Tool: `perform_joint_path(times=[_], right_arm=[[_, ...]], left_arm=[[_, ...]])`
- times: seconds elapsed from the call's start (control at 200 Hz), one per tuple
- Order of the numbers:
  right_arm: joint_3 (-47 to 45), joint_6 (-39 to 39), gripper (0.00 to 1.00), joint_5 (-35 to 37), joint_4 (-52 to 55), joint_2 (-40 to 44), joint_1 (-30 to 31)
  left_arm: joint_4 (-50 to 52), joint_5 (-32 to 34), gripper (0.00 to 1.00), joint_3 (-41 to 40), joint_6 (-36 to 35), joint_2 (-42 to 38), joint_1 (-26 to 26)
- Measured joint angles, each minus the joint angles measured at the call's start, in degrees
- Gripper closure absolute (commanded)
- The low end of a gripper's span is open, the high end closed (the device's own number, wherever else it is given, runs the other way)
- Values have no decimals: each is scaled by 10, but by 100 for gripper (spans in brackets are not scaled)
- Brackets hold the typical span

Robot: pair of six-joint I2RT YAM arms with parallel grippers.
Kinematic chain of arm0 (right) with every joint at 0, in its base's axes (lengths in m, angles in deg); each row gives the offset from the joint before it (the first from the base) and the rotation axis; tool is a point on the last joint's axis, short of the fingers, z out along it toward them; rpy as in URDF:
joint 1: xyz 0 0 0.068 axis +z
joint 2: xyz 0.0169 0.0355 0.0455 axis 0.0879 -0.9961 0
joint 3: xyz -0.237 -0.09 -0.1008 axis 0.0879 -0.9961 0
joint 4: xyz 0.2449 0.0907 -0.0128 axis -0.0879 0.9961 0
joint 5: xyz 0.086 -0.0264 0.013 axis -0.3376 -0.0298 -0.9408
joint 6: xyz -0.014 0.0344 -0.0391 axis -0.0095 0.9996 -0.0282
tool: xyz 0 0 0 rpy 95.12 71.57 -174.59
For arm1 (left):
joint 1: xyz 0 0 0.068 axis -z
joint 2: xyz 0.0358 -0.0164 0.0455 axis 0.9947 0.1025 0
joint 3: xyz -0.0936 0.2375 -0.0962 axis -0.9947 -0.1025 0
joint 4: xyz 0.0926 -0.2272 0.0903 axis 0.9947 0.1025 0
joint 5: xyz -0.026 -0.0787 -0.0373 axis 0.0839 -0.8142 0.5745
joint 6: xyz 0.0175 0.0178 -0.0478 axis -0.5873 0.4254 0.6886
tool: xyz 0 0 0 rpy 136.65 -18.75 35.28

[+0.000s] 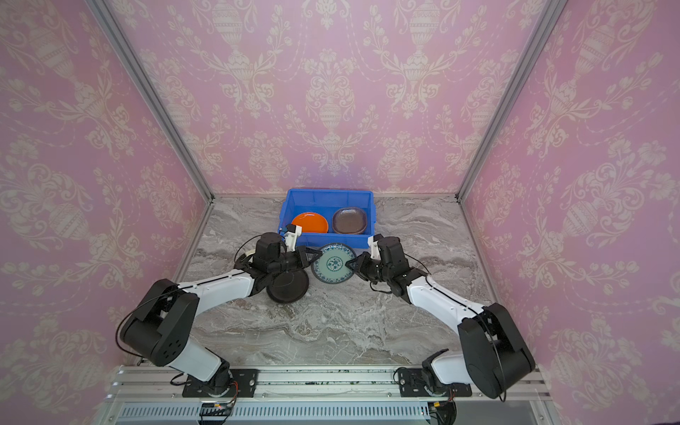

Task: Place the plates into the plastic bin on the countertop
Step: Place the plate in the plastic bin.

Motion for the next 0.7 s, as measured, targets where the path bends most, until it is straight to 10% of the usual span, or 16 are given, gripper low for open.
perform_joint_path(times=[0.065,0.19,0.701], right_arm=[[3,7,100,0,-5,-2,-1],[17,5,100,-4,-4,-13,-1],[496,-78,100,47,165,-284,-21]], left_arm=[[-9,-4,83,-3,9,0,-4],[-10,-5,1,-5,12,0,-10],[105,74,1,-29,-77,-115,-146]])
